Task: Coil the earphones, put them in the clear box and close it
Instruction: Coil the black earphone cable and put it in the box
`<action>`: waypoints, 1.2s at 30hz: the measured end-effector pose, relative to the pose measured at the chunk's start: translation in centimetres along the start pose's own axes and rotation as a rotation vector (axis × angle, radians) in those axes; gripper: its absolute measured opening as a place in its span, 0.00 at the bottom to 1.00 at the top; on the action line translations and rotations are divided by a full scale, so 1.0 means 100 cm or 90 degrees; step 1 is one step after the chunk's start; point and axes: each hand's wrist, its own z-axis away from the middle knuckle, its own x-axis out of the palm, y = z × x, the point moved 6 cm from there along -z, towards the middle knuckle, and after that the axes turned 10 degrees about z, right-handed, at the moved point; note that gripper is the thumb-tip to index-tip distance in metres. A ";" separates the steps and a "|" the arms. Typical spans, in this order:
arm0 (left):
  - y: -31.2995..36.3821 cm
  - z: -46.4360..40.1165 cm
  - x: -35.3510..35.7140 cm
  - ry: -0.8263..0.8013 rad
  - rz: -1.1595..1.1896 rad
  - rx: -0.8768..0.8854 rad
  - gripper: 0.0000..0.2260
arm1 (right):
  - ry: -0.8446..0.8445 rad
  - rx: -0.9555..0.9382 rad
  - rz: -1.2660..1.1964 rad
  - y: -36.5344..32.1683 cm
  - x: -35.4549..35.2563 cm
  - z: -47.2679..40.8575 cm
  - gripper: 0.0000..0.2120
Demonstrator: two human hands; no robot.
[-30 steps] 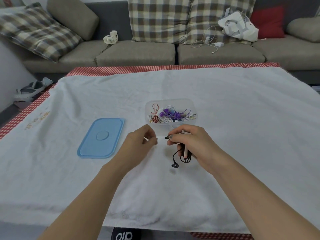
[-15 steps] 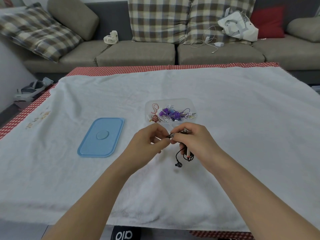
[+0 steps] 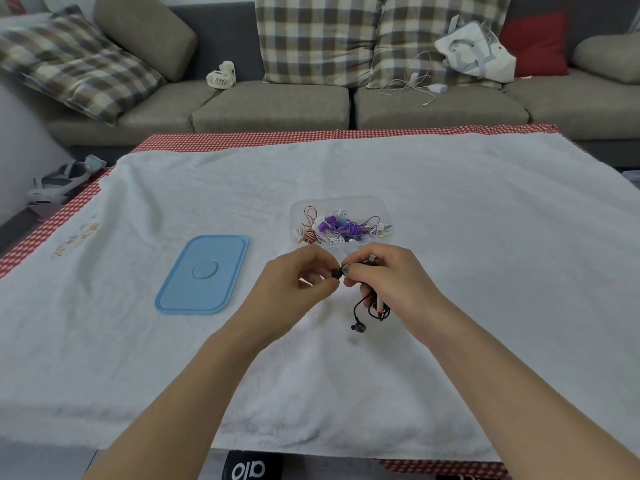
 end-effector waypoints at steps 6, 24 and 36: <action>0.005 0.001 -0.001 -0.011 0.068 0.004 0.05 | -0.040 0.030 -0.085 0.000 -0.001 0.001 0.04; 0.006 0.002 0.005 -0.107 0.403 -0.105 0.05 | -0.148 0.012 -0.208 -0.012 -0.001 0.008 0.03; 0.008 0.002 0.008 -0.110 0.478 -0.115 0.07 | -0.131 0.069 -0.277 -0.010 0.000 0.008 0.06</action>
